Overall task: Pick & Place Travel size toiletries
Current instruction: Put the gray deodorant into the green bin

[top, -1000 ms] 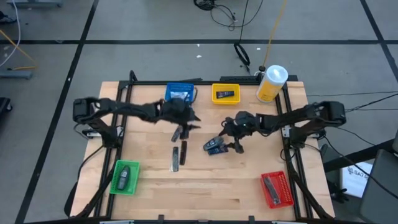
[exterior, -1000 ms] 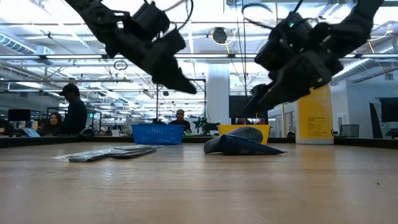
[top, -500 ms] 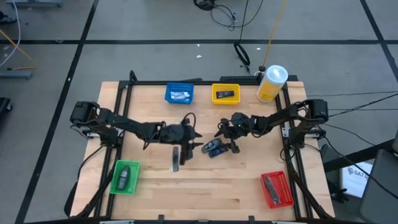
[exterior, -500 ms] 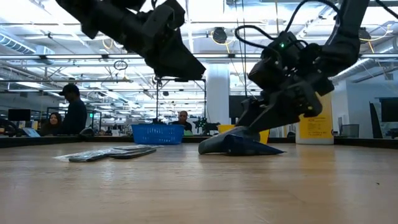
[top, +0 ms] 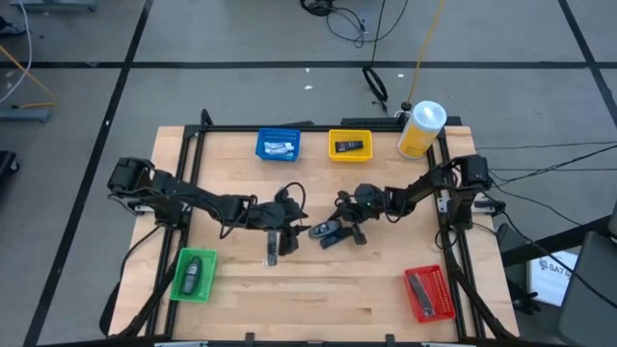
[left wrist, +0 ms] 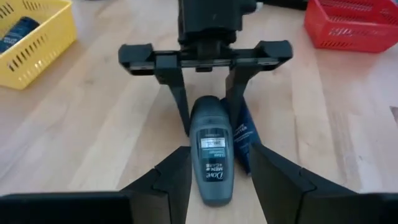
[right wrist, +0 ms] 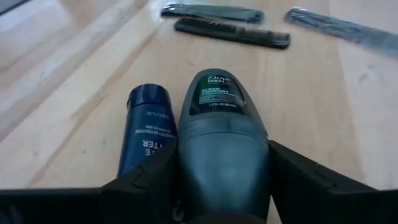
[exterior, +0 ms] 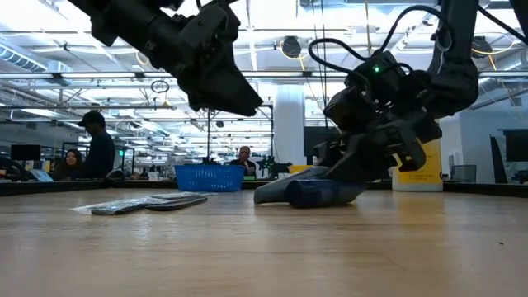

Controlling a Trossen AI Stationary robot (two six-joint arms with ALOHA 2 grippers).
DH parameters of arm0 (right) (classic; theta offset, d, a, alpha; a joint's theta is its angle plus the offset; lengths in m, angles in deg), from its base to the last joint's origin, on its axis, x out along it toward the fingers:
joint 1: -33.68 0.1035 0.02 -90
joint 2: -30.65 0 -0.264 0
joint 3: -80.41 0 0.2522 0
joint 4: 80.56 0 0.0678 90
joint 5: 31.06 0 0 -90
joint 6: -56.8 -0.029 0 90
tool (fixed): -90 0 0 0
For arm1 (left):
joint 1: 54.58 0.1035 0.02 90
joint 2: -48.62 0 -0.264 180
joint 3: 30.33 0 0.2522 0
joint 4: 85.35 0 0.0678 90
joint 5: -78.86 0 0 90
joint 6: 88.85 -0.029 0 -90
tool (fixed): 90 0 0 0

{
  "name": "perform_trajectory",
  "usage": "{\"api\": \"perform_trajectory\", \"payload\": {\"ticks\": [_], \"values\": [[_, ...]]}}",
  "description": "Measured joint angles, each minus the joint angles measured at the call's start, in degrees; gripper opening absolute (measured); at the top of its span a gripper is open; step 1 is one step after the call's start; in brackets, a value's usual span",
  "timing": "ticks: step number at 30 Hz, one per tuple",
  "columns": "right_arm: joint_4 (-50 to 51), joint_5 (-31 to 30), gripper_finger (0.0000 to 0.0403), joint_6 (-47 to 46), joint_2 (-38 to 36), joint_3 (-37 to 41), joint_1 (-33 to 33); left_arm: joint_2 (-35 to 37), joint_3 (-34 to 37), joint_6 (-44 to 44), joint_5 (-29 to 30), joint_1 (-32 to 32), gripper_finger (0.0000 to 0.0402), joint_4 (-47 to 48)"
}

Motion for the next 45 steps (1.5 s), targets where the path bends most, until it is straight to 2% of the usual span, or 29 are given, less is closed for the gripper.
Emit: {"api": "perform_trajectory", "payload": {"ticks": [4,8,13,18,21,28,33,45], "values": [[-0.5,-5.3,0.0195,-0.8,-2.9,0.0,1.5,0.0,0.0,-4.7,-0.1,1.6,0.0186,-0.5],[0.5,-12.8,0.0195,1.7,-6.7,0.1,3.9,0.0,0.0,-4.9,-2.9,3.1,0.0247,-3.3],[1.6,-22.8,0.0197,11.2,-10.5,0.0,8.5,0.0,0.0,1.1,-3.8,4.3,0.0317,-5.3],[1.0,-32.0,0.0199,19.7,-11.6,0.0,12.6,-2.1,0.0,2.0,-8.3,4.4,0.0345,-12.5],[0.4,-34.4,0.0200,21.9,-11.7,0.0,13.8,-5.2,0.0,3.0,-8.9,4.3,0.0345,-16.5],[0.2,-34.1,0.0202,23.0,-11.6,0.0,15.0,-11.4,0.0,2.6,-7.3,4.4,0.0336,-21.2],[-0.2,-34.0,0.0202,23.1,-11.7,0.0,15.2,-14.0,0.0,0.3,-10.5,3.3,0.0325,-26.7],[0.0,-33.4,0.0203,22.9,-11.7,0.0,15.3,-14.1,0.0,4.6,-13.0,2.9,0.0191,-24.4]]}}
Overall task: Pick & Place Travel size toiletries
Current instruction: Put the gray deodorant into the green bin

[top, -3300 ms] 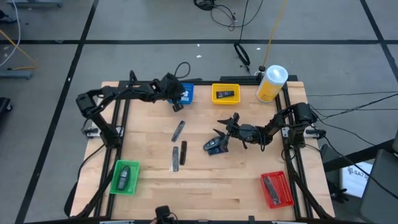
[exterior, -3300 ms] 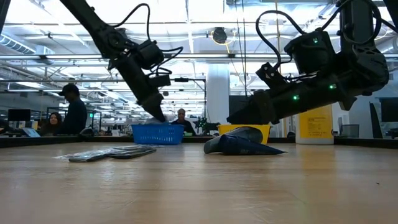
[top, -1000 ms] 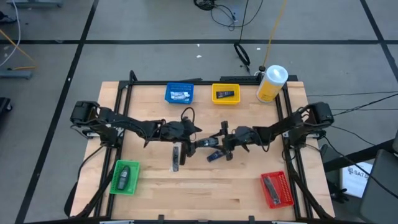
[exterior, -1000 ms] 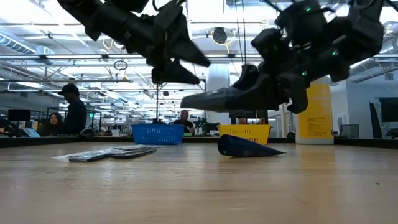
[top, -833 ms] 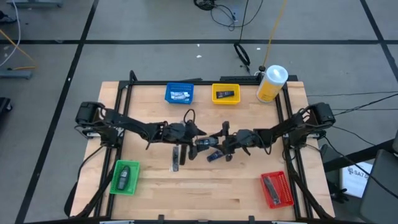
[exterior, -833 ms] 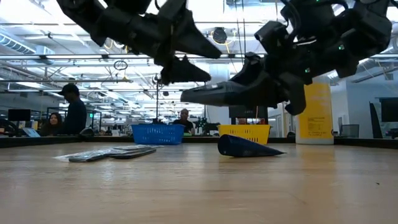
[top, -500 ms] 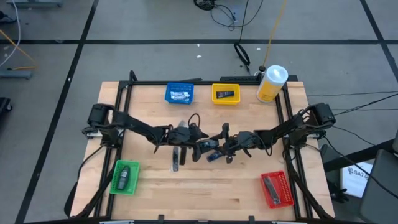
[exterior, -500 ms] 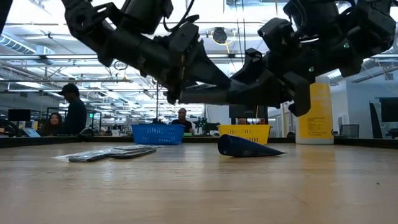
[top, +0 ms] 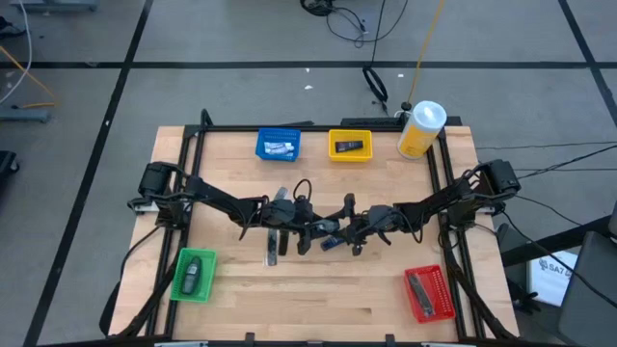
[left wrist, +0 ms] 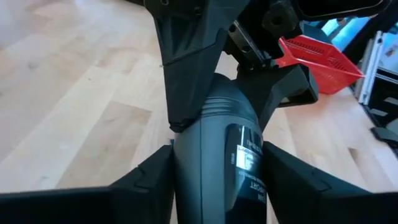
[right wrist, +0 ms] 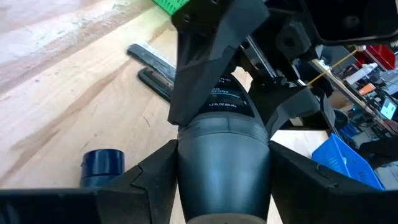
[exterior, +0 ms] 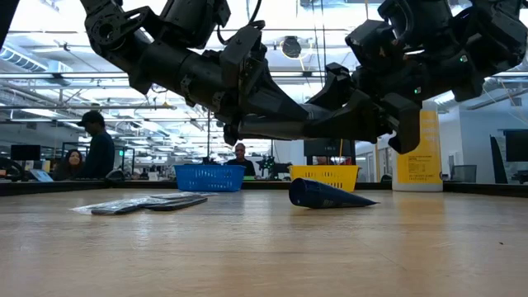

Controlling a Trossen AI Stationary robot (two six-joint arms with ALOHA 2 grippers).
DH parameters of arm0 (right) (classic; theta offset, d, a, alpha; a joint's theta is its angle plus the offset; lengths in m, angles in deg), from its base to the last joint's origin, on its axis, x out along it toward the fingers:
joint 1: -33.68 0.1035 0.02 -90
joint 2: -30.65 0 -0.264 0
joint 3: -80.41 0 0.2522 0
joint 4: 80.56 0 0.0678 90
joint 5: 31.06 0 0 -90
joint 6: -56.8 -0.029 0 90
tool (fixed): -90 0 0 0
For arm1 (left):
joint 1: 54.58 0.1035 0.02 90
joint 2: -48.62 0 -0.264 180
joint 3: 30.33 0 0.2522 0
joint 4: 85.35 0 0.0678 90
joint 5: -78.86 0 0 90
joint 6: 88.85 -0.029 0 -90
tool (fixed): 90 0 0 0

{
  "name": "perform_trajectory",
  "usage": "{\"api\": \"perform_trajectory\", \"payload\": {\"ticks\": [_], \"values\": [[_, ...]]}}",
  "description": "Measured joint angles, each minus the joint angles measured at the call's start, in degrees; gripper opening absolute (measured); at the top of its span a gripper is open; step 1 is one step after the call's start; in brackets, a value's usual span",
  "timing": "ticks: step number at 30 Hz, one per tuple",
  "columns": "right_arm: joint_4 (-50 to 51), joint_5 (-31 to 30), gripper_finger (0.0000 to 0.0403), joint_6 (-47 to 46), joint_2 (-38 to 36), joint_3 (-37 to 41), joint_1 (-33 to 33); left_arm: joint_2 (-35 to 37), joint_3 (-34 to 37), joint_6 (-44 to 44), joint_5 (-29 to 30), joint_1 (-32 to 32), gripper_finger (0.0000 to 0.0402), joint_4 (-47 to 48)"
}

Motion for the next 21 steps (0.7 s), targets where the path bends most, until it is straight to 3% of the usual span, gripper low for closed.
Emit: {"api": "perform_trajectory", "payload": {"ticks": [16,21], "values": [[-0.3,-0.1,0.0243,1.2,0.0,0.0,0.0,0.0,0.0,0.3,-3.4,0.0,0.0189,0.2],[1.4,-8.3,0.0289,1.9,-3.1,0.0,3.0,0.5,-0.2,0.3,-3.5,-0.1,0.0182,2.3]]}}
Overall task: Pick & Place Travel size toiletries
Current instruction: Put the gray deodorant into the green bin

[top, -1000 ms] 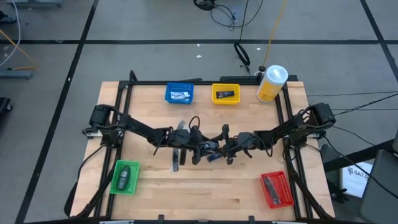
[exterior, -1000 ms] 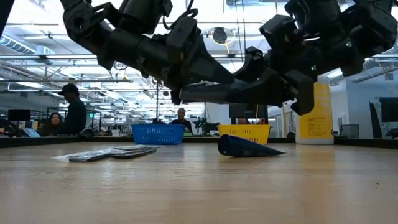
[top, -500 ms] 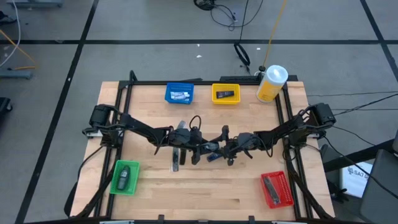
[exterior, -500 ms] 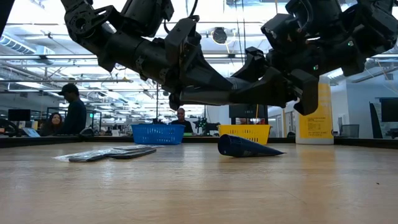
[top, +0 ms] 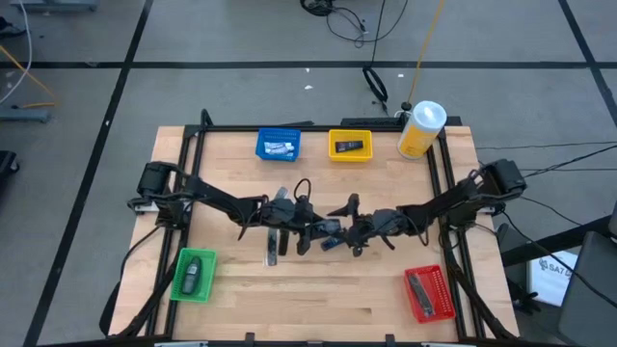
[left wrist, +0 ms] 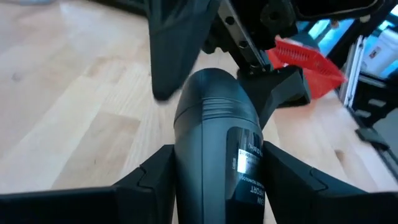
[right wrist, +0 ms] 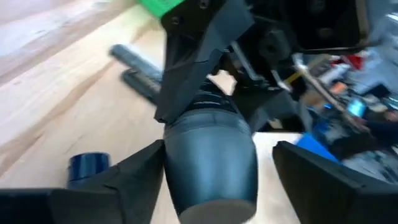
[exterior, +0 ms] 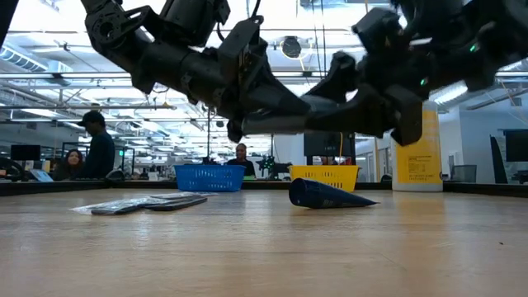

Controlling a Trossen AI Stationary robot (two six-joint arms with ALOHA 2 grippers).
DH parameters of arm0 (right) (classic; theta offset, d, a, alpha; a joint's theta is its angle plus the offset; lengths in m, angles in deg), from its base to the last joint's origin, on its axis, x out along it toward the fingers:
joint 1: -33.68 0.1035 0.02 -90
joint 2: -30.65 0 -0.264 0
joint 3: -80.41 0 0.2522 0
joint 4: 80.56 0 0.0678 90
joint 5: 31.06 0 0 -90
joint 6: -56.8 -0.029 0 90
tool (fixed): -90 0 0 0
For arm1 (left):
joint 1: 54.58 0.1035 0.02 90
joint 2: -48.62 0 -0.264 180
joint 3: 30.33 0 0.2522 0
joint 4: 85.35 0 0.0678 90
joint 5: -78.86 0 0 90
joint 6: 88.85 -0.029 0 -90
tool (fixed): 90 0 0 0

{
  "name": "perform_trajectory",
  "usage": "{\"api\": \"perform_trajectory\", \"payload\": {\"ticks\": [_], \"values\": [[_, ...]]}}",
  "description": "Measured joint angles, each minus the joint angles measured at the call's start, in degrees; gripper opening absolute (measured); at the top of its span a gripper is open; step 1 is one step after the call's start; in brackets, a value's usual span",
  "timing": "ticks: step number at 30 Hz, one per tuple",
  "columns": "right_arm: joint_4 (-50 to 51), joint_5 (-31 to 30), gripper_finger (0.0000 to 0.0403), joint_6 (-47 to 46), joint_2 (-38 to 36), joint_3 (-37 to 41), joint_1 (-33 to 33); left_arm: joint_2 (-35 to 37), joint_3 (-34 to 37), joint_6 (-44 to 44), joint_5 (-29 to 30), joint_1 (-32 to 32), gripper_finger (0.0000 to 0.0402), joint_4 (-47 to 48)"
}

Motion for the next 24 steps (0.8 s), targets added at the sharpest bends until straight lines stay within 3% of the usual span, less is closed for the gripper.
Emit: {"api": "perform_trajectory", "payload": {"ticks": [5,10,15,19,24], "values": [[3.7,-10.2,0.0317,-9.2,-5.5,0.0,4.7,5.7,-1.4,-1.5,2.5,-0.7,0.0187,15.3],[4.8,-9.7,0.0315,-27.6,-6.1,3.1,7.4,15.1,-7.9,-0.1,8.7,-3.3,0.0188,44.3],[-1.8,-9.3,0.0310,-35.0,-4.3,7.8,8.2,19.3,-16.7,11.4,11.1,-7.1,0.0189,75.1],[-9.2,-9.7,0.0309,-42.5,-1.6,11.5,8.1,21.1,-23.9,25.0,8.2,-11.9,0.0190,94.1],[-16.9,-12.2,0.0309,-42.9,3.1,13.7,8.1,20.9,-25.4,45.1,-5.2,-18.6,0.0190,105.9]]}}
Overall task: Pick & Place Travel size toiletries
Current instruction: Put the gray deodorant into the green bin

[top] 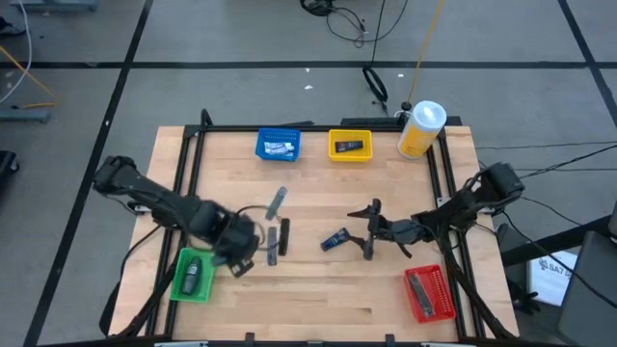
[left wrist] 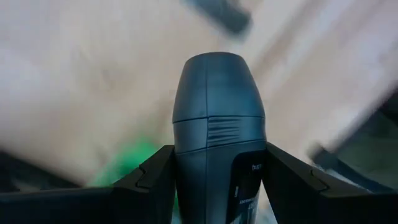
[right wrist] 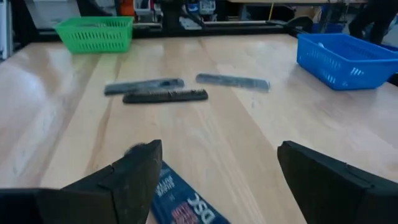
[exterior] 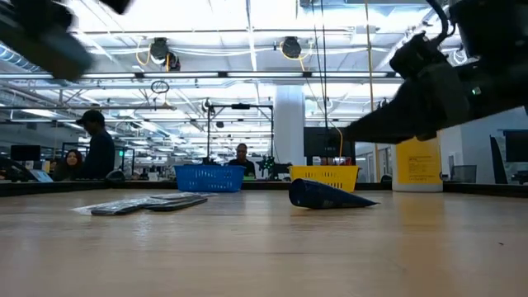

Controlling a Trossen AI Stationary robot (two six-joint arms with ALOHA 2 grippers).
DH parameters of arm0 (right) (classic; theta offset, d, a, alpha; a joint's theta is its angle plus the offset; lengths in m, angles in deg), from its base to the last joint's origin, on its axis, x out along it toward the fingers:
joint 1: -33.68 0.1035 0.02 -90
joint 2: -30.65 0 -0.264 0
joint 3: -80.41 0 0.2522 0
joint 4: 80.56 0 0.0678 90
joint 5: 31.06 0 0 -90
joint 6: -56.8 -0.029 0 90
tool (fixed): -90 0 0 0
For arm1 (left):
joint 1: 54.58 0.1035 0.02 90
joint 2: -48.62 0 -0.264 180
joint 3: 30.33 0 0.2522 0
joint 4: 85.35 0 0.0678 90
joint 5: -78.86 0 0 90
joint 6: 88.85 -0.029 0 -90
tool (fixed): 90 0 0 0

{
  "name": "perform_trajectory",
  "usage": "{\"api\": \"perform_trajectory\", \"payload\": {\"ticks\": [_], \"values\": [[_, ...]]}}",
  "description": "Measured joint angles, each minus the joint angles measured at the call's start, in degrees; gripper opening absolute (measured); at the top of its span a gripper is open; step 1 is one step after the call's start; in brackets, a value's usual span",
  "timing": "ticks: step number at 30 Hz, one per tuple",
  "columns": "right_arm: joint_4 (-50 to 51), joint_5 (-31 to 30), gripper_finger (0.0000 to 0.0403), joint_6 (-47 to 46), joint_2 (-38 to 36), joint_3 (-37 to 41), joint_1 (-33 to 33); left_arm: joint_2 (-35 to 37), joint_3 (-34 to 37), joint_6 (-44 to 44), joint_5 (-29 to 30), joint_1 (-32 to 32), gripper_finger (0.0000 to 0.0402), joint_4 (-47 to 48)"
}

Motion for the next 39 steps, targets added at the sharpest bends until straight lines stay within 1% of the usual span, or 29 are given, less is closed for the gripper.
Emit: {"api": "perform_trajectory", "payload": {"ticks": [3,5,6,10,13,16,22,27,29,34,39], "values": [[-3.3,0.3,0.0309,-0.2,3.1,-0.2,0.0,0.0,0.9,12.2,-6.6,-6.1,0.0190,4.5],[-5.2,0.3,0.0309,0.0,4.7,-0.1,0.1,0.0,2.1,20.6,-10.1,-9.9,0.0190,5.3],[-6.0,0.6,0.0309,0.0,5.6,-0.3,0.1,0.0,2.7,24.8,-10.8,-11.6,0.0191,5.0],[-9.5,3.4,0.0309,-0.4,8.1,-0.4,0.1,0.0,5.3,40.6,-9.3,-17.5,0.0191,4.5],[-10.4,3.7,0.0309,-1.0,9.1,-0.4,0.1,0.0,8.1,49.2,-7.4,-20.4,0.0191,2.2],[-11.5,5.1,0.0309,-1.1,9.5,-0.4,0.1,0.0,11.5,56.6,-6.2,-21.8,0.0191,-1.5],[-11.4,6.4,0.0309,-2.1,9.6,-0.4,0.1,0.0,18.5,63.6,-4.0,-23.2,0.0191,-9.2],[-11.4,6.4,0.0309,-2.2,9.6,-0.4,0.1,-0.1,21.7,65.6,-2.1,-23.5,0.0191,-11.0],[-11.2,6.4,0.0308,-2.2,9.6,-0.4,0.1,-0.2,22.1,66.2,-1.1,-23.5,0.0191,-10.6],[-11.2,6.4,0.0308,-2.2,9.6,-0.4,0.1,-0.1,22.5,66.0,-1.1,-23.5,0.0193,-10.6],[-11.2,6.4,0.0308,-2.2,9.6,-0.4,0.1,-0.1,22.5,64.2,-2.4,-23.5,0.0213,-10.6]]}}
